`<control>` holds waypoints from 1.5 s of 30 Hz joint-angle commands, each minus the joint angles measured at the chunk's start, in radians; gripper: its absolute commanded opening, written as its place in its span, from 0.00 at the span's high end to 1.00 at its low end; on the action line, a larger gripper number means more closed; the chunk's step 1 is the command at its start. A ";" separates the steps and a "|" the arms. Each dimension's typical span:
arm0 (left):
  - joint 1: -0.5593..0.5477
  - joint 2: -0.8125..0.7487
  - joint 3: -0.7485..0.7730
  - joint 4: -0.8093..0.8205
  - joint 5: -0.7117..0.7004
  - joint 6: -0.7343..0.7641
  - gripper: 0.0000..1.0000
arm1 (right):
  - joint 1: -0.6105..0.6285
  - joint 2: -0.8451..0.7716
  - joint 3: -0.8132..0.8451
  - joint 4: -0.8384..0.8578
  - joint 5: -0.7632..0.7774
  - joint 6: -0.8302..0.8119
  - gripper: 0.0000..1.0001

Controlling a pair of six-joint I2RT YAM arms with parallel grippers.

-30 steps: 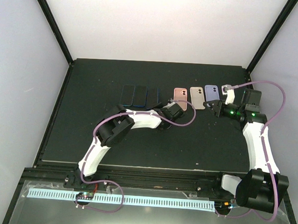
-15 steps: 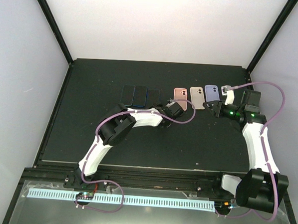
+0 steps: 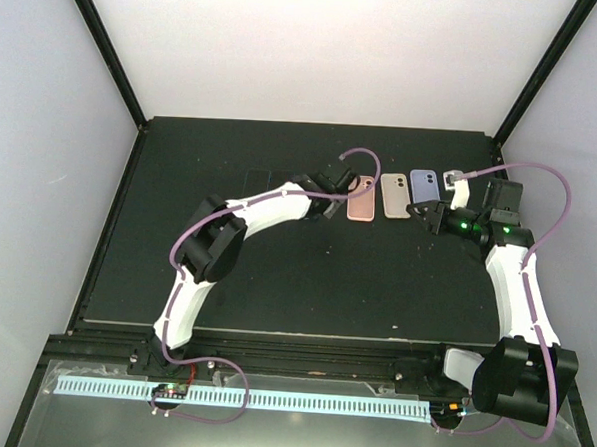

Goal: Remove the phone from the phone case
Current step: Place the phone at the center of the board, then move the phone to the center of the board.

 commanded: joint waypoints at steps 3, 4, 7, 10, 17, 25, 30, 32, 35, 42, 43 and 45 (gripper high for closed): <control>0.062 0.034 0.156 -0.086 0.267 -0.125 0.67 | -0.006 -0.001 0.003 0.009 -0.002 -0.023 0.56; 0.067 0.061 0.180 -0.105 0.297 -0.135 0.72 | -0.007 -0.001 0.003 0.009 0.001 -0.023 0.56; 0.082 0.118 0.251 -0.150 0.371 -0.154 0.88 | -0.008 0.000 0.003 0.010 0.006 -0.025 0.56; 0.088 0.151 0.285 -0.163 0.414 -0.165 0.95 | -0.007 0.007 0.004 0.011 0.009 -0.025 0.56; 0.105 0.221 0.344 -0.206 0.432 -0.202 0.98 | -0.008 0.020 0.006 0.008 0.019 -0.028 0.56; 0.153 0.233 0.342 -0.298 0.351 -0.259 0.98 | -0.008 0.021 0.007 0.009 0.022 -0.028 0.56; 0.181 0.191 0.271 -0.274 0.308 -0.270 0.98 | -0.008 0.018 0.005 0.009 0.028 -0.028 0.56; 0.184 0.175 0.261 -0.262 0.303 -0.270 0.98 | -0.008 0.018 0.004 0.010 0.030 -0.030 0.56; 0.181 0.142 0.258 -0.250 0.326 -0.259 0.98 | -0.009 0.015 0.003 0.012 0.039 -0.032 0.56; 0.148 -0.147 0.041 -0.121 0.335 -0.247 0.83 | -0.013 0.007 0.044 -0.028 0.082 -0.086 0.55; 0.143 -0.206 0.003 -0.106 0.337 -0.246 0.74 | -0.014 0.001 0.056 -0.035 0.095 -0.094 0.55; 0.136 -0.317 -0.070 -0.098 0.332 -0.237 0.58 | -0.015 -0.017 0.069 -0.042 0.123 -0.105 0.55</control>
